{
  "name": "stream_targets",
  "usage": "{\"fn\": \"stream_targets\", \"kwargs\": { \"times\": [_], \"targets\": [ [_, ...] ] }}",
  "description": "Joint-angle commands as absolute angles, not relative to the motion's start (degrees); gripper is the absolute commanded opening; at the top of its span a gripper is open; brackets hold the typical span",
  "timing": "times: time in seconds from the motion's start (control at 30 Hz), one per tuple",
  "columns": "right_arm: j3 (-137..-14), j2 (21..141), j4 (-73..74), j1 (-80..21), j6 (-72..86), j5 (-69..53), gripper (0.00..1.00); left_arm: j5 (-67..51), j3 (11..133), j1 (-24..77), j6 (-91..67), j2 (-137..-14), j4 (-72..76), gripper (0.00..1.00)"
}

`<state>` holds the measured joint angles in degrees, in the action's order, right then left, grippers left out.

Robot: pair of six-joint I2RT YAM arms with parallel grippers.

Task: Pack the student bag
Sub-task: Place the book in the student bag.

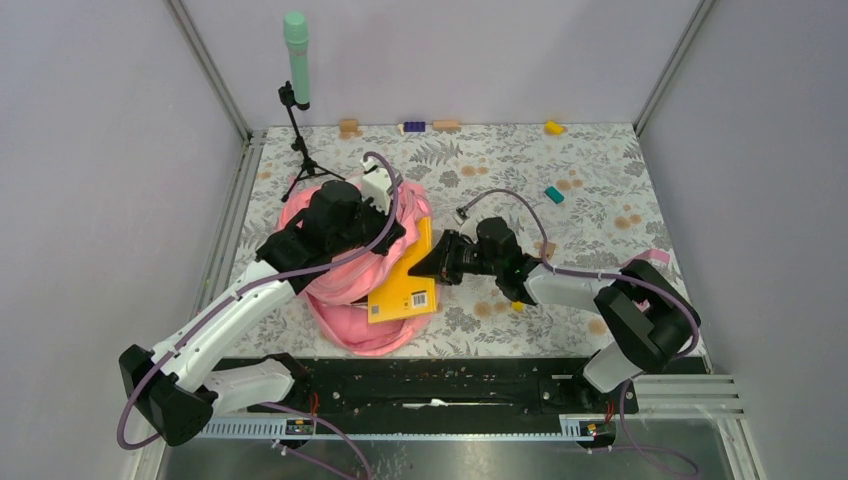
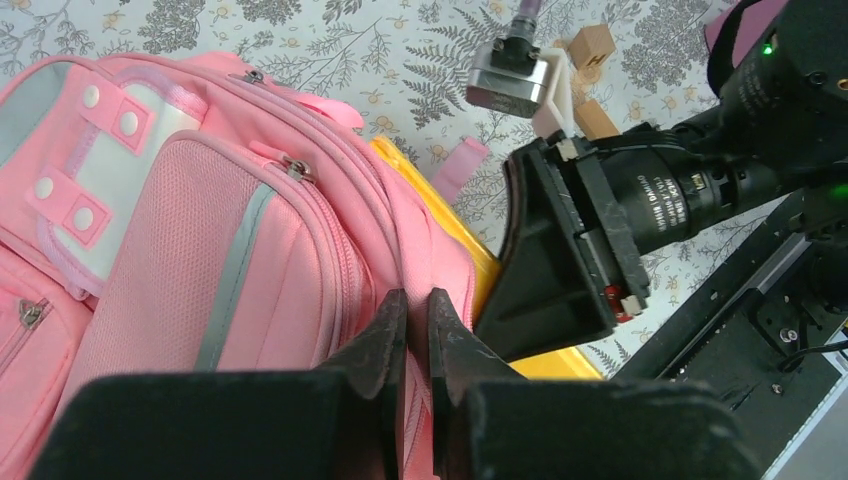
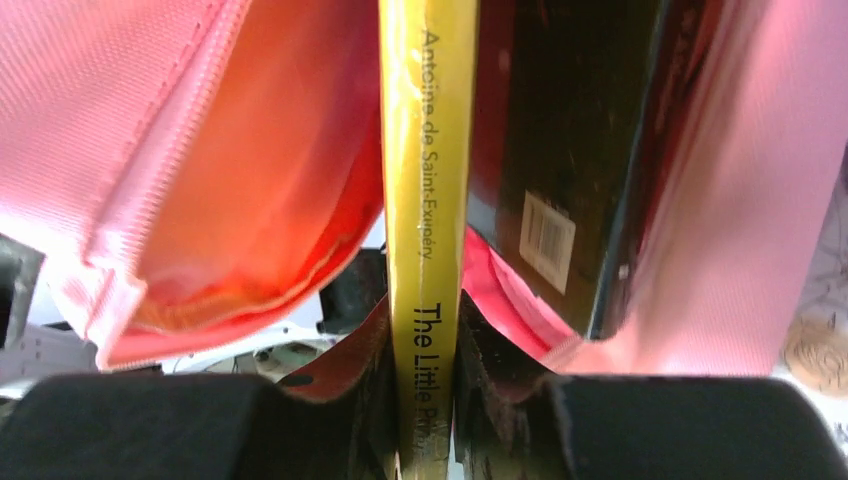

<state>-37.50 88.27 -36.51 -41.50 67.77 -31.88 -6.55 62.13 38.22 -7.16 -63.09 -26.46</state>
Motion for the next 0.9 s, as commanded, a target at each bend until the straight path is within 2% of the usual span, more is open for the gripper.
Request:
{"fn": "stream_targets", "kwargs": {
  "times": [0.0, 0.5, 0.63, 0.7, 0.87],
  "targets": [
    [-45.0, 89.9, -37.6, -42.9, 64.0, -23.5, 0.00, -12.9, 63.7, 38.4, -7.4, -59.7, -11.3, 0.00],
    [-59.3, 101.4, -24.8, -49.4, 55.0, -5.6, 0.00, -13.5, 63.4, 38.5, -8.0, -60.1, -10.9, 0.00],
    [-57.8, 101.7, -24.9, -49.4, 52.2, 0.3, 0.08, -13.0, 63.4, 38.4, -7.6, -59.7, -11.0, 0.00],
    [-57.0, 101.0, -25.1, -49.4, 50.7, 3.0, 0.19, -12.9, 63.4, 38.5, -7.6, -59.6, -11.2, 0.00],
    [-58.6, 99.5, -20.7, -49.4, 44.2, 5.0, 0.70, -12.7, 63.5, 38.5, -7.4, -59.7, -11.4, 0.00]
  ]
}}
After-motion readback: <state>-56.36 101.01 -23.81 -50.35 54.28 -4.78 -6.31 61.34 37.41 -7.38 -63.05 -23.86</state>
